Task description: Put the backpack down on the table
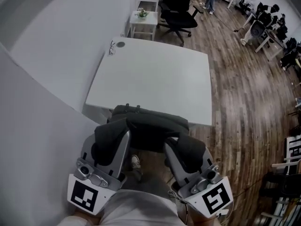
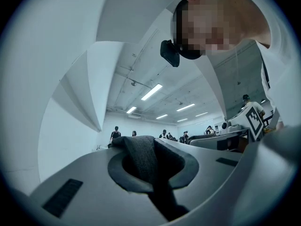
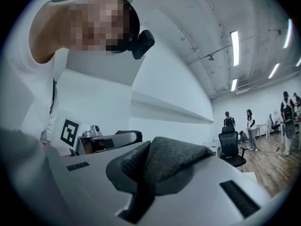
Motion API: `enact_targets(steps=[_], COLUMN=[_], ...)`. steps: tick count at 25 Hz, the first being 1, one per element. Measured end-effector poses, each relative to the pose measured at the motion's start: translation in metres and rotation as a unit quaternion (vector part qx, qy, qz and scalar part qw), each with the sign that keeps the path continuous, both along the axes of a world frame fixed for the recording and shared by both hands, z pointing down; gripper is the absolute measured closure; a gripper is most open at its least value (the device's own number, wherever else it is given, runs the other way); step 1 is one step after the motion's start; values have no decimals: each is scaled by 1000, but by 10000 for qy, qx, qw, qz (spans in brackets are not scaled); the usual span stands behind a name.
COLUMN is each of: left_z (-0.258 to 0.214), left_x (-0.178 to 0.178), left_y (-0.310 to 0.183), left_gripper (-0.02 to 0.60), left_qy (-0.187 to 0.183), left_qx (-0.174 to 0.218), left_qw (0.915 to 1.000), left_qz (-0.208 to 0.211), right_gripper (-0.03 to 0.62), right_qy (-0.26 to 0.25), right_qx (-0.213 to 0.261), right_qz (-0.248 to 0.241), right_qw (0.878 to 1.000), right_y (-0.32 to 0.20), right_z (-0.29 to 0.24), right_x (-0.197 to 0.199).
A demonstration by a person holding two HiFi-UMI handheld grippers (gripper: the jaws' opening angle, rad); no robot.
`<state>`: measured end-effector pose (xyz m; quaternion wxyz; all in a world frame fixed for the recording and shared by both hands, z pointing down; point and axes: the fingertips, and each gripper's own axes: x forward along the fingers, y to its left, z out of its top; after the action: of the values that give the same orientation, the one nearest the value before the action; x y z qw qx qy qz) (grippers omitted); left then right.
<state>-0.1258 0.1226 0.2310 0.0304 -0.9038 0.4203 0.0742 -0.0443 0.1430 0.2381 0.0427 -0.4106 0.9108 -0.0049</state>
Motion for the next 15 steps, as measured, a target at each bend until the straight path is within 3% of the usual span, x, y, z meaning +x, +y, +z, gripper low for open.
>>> enact_targets(steps=[7,15], left_z=[4,-24], left_x=[16,27], left_y=[-73,-121], left_gripper=[534,534], left_qy=[-214,-357], left_qx=[-50,55], left_qw=[9997,9986], left_qz=[-118,-385], right_gripper=[551,551], right_qy=[5,4], right_qx=[34,69], right_qz=[179,-31], right_qw=[9998,10000], right_y=[-78,-125], right_z=[-3,-29], right_x=[17,29])
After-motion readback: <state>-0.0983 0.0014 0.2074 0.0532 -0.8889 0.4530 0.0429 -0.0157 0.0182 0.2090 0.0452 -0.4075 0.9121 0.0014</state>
